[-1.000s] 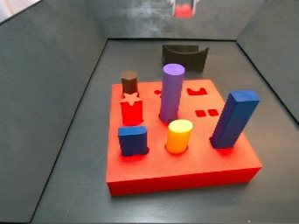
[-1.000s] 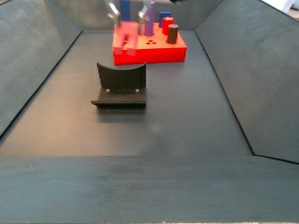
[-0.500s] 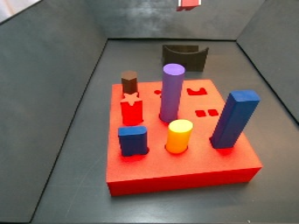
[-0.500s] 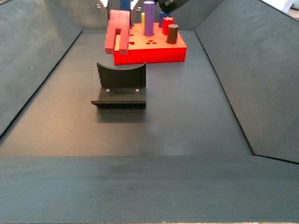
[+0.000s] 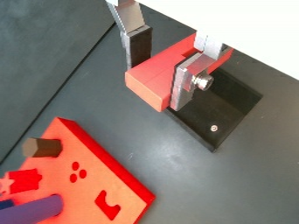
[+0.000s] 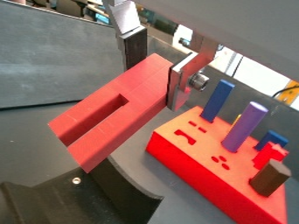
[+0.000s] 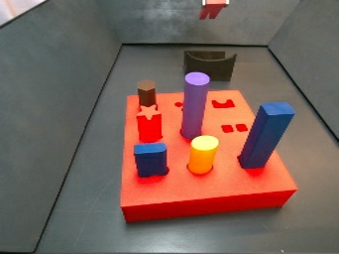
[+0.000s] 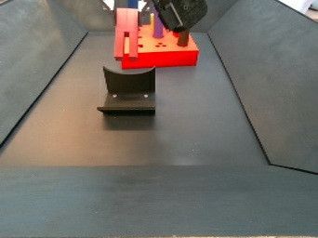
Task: Pick up the double-square object. Move up. Place the double-square object on the fixture. Regrasp the double-square object. Move to above the board. Insert the double-square object.
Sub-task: Place the double-square object on the fixture.
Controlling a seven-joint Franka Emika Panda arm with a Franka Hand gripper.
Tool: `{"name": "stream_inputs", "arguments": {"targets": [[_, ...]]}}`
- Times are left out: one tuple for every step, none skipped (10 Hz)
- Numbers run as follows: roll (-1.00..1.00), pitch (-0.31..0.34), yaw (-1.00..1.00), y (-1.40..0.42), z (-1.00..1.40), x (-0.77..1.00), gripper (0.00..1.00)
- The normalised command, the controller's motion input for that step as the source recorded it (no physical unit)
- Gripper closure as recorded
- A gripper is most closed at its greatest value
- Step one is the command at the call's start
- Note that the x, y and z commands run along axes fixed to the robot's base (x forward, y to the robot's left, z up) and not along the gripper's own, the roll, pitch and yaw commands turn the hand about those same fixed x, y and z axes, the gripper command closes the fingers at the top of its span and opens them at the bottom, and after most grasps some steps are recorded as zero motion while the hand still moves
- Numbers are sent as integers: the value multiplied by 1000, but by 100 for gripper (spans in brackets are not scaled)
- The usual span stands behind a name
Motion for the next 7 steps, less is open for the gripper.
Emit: {"name": "stream_inputs", "arguments": {"targets": [[-210, 55, -95, 27, -5, 60, 100], [-1000, 310, -82, 132, -1000, 120, 100], [-1000, 302, -105, 139, -1000, 131, 100], [-1000, 313, -143, 140, -1000, 141, 100], [-917, 295, -211, 136, -1000, 156, 100], [-752, 237, -244, 138, -1000, 155, 100], [-531, 143, -278, 142, -1000, 162, 100]]}}
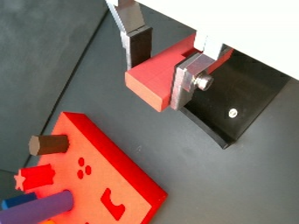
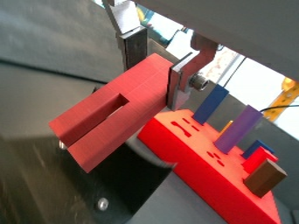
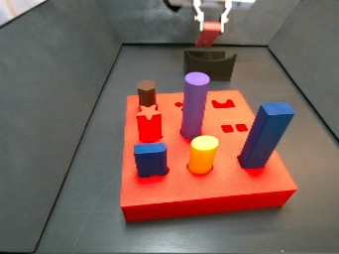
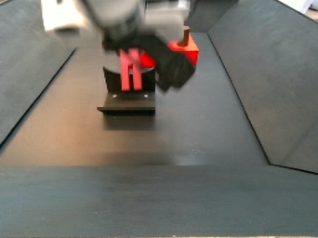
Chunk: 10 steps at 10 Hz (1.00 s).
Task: Pick up the double-square object. Move up. Place the double-square object on the fixture. Regrasp the double-square object. Move to above the board. Insert the double-square object.
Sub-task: Place the double-square object on the fixture.
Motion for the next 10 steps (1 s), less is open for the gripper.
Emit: {"name": "stream_inputs", "arguments": {"targets": [[-418, 103, -282, 141, -1000, 168, 100], [-212, 21, -253, 134, -1000, 188, 100], [-159, -25, -226, 107, -797, 154, 100], [-138, -54, -191, 79, -587, 116, 100], [-113, -75, -163, 85, -473, 102, 100], [-86, -104, -104, 129, -401, 72, 100], [-86, -105, -75, 130, -398, 73, 100], [-85, -105, -59, 130, -398, 73, 100], [-86, -105, -49, 130, -399, 71, 100], [0, 0, 0, 0, 0, 0, 0]]}}
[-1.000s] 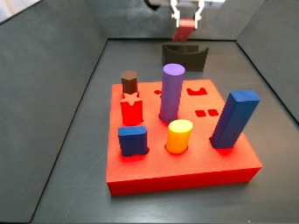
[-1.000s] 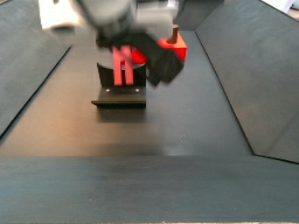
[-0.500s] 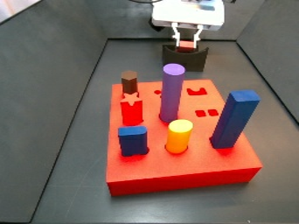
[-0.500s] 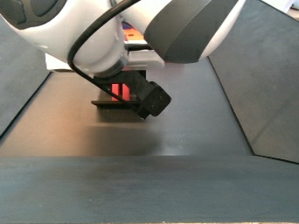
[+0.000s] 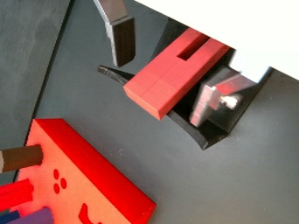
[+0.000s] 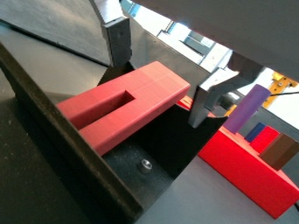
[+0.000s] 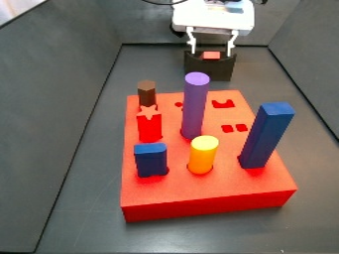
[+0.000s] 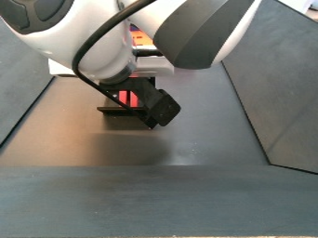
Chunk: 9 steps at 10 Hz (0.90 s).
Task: Pick up the double-square object. Move up. Place the double-square object on the fixture. Regrasp the double-square object. Move to above the board. Insert the double-square object.
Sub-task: Regrasp the double-square object.
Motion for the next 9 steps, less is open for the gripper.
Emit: {"name": "stream_inputs", "arguments": {"targets": [[-14, -17, 29, 0, 1000, 0, 0], [-6, -17, 34, 4, 1000, -4, 0], [3, -13, 37, 5, 1000, -15, 0], [19, 2, 42, 3, 1000, -29, 0], [25, 14, 38, 4, 1000, -38, 0], [27, 28, 36, 7, 851, -37, 0], [28, 36, 31, 8, 724, -35, 0], [29, 59, 16, 9, 404, -29, 0], [33, 68, 9, 7, 209, -28, 0]]}}
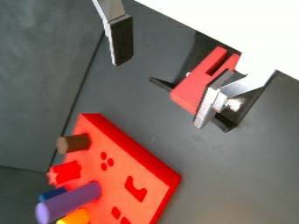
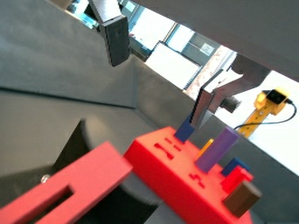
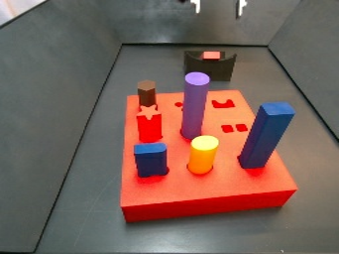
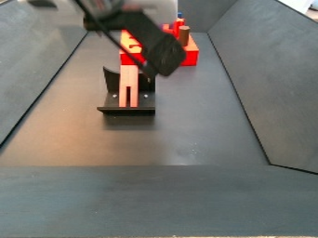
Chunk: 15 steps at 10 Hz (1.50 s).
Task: Pick up the double-square object. Move up. Place the double-square object on the fixture. Regrasp the double-square object. Move to above the board. Insert the double-square object.
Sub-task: Regrasp the double-square object.
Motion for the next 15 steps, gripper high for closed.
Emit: {"name": "stream_inputs", "arguments": {"targets": [[1000, 38, 22, -801, 702, -122, 0], [1000, 37, 20, -779, 652, -103, 0], [1000, 29, 20, -666, 555, -113, 0], [1000, 17, 19, -458, 309, -115, 0], [1000, 13, 19, -294, 104, -89, 0], [1000, 12, 19, -123, 3, -44, 0], [1000, 14, 19, -23, 15, -21, 0], [1000, 14, 19, -27, 13, -10, 0], [1000, 10, 20, -36, 7, -20, 0], [1000, 5, 20, -27, 11, -32, 0], [1000, -2, 21, -27, 5, -41, 0], [1000, -8, 21, -25, 7, -42, 0], [1000, -14, 22, -22, 7, -41, 0], [1000, -22, 24, -20, -2, -35, 0], [1000, -27, 25, -17, -2, -31, 0]]}}
